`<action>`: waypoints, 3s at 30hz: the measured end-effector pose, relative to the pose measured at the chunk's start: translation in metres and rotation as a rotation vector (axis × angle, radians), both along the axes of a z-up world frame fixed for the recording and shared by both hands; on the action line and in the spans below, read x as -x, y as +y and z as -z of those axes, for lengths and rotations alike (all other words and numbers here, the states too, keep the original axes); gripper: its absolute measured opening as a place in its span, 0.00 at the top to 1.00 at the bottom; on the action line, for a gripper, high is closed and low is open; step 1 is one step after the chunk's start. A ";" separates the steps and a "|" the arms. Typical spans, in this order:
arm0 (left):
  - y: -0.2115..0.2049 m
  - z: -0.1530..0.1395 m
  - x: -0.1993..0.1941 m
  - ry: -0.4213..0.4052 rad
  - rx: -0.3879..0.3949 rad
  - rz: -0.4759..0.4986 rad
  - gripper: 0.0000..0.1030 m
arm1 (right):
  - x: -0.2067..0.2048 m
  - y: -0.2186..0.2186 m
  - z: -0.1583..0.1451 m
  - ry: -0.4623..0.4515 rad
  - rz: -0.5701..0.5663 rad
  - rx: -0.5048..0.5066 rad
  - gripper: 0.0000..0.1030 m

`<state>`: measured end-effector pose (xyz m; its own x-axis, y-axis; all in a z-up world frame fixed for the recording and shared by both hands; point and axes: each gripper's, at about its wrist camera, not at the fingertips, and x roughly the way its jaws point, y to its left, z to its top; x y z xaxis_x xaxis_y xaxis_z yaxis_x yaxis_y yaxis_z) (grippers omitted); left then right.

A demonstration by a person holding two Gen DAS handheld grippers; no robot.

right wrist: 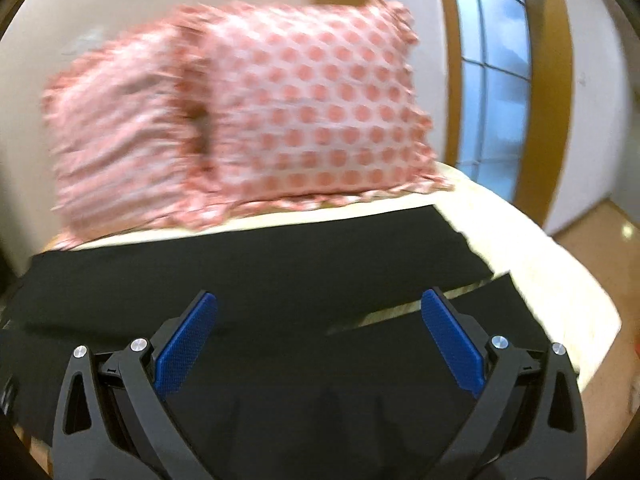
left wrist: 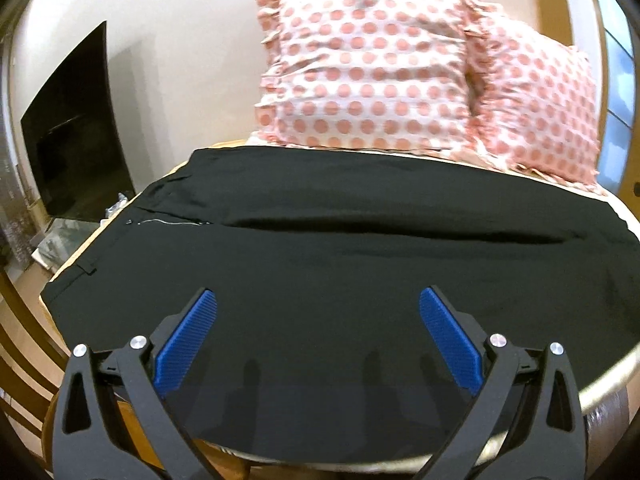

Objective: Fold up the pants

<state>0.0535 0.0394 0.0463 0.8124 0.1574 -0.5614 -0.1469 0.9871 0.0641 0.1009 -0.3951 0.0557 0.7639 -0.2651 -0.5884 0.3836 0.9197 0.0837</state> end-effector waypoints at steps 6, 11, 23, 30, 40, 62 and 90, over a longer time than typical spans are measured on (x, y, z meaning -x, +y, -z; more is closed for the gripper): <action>0.010 0.005 -0.015 -0.005 -0.026 -0.022 0.02 | -0.116 -0.076 0.026 0.198 0.254 -0.099 0.11; 0.017 0.013 -0.025 0.015 0.015 -0.013 0.02 | -0.177 -0.129 0.065 0.319 0.453 -0.228 0.37; 0.021 0.028 -0.040 0.066 0.041 0.004 0.02 | -0.209 -0.158 0.092 0.355 0.603 -0.158 0.55; 0.022 0.031 -0.042 0.062 0.076 0.005 0.02 | -0.155 -0.163 0.085 0.186 0.517 -0.326 0.94; 0.023 0.030 -0.037 0.041 0.079 0.003 0.02 | -0.008 -0.129 0.026 -0.207 0.261 -0.401 0.96; 0.023 0.029 -0.039 0.070 0.077 -0.008 0.02 | 0.131 -0.110 0.118 -0.212 0.237 -0.772 0.79; 0.071 -0.024 -0.061 0.102 0.205 -0.016 0.02 | 0.174 -0.144 0.136 -0.345 0.281 -0.875 0.98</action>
<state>0.1146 0.1102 0.0705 0.7481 0.0435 -0.6621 -0.1653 0.9786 -0.1225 -0.0729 -0.5386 -0.0798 0.9066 -0.0403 -0.4201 0.4056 0.3583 0.8409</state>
